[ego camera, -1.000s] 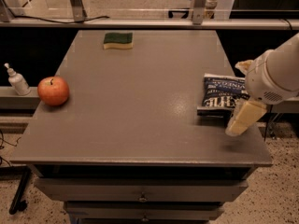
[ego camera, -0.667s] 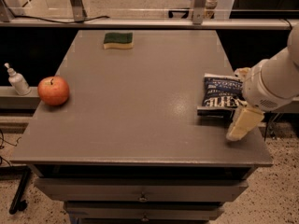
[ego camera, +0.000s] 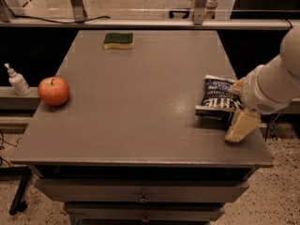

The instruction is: Move blue chip bag near apple

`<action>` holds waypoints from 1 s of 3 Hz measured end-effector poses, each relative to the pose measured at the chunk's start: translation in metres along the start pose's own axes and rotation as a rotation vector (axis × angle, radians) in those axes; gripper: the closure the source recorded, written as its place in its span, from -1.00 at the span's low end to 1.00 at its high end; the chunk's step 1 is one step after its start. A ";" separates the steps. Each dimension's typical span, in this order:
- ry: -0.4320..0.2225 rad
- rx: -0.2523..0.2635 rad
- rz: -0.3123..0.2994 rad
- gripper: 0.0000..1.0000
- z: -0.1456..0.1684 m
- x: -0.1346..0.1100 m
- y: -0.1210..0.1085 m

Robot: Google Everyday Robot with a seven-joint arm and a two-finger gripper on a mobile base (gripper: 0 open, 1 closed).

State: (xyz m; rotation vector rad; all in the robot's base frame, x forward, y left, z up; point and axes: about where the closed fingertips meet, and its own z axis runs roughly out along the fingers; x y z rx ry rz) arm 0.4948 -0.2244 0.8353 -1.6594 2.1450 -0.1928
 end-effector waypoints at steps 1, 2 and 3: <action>0.000 0.000 0.000 0.25 -0.005 -0.001 -0.002; 0.003 0.013 -0.011 0.72 -0.013 -0.003 -0.003; -0.029 0.040 -0.043 1.00 -0.031 -0.024 -0.011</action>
Offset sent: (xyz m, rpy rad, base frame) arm -0.0021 -0.0008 0.0190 -0.0190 -0.0244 0.0104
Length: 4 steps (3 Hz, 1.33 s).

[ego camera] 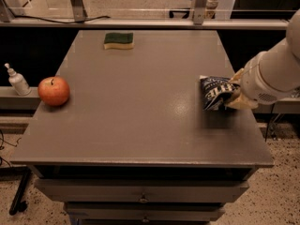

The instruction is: Move blue chip bag near apple

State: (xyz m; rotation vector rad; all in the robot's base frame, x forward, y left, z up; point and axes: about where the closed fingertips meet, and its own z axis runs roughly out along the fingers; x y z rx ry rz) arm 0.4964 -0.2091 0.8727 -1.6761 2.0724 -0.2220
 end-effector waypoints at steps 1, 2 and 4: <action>-0.084 0.054 -0.011 1.00 -0.028 -0.035 -0.019; -0.084 0.054 -0.011 1.00 -0.028 -0.035 -0.019; -0.215 0.100 -0.194 1.00 -0.018 -0.100 -0.017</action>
Offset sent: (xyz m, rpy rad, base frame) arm 0.0077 0.0197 0.0329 0.0471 -0.0597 0.0263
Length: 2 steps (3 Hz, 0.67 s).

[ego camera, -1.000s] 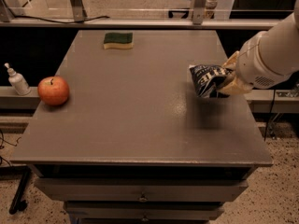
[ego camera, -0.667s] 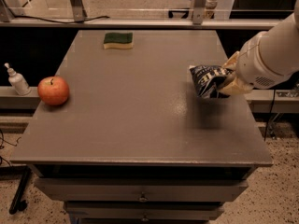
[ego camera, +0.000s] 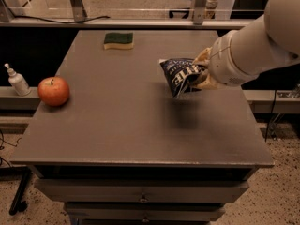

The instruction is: Move blue chip bag near apple

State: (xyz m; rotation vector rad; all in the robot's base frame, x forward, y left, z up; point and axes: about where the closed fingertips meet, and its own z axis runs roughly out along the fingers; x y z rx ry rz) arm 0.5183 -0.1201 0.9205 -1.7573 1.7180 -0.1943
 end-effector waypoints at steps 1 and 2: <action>-0.080 0.008 -0.104 1.00 0.030 -0.047 -0.005; -0.154 0.004 -0.188 1.00 0.063 -0.095 -0.005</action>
Offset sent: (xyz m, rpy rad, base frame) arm 0.0403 0.1776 -0.0276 0.0511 -0.1171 0.3536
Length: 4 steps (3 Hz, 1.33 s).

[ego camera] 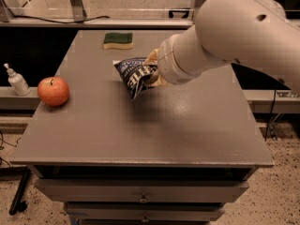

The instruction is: Move blue chip bag near apple

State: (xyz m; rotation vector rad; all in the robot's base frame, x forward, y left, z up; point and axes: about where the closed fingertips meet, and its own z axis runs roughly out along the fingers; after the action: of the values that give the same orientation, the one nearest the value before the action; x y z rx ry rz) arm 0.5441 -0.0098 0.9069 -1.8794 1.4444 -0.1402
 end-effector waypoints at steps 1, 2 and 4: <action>-0.046 -0.014 -0.072 1.00 0.037 -0.034 0.002; -0.094 -0.017 -0.131 1.00 0.061 -0.067 0.003; -0.143 -0.034 -0.185 1.00 0.095 -0.102 0.009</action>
Offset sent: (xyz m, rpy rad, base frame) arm 0.0062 0.1367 -0.0339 0.0153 -0.0597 0.2437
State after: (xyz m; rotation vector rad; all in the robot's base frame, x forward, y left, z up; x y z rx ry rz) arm 0.5482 0.1249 0.8684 -2.0070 1.1837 -0.0684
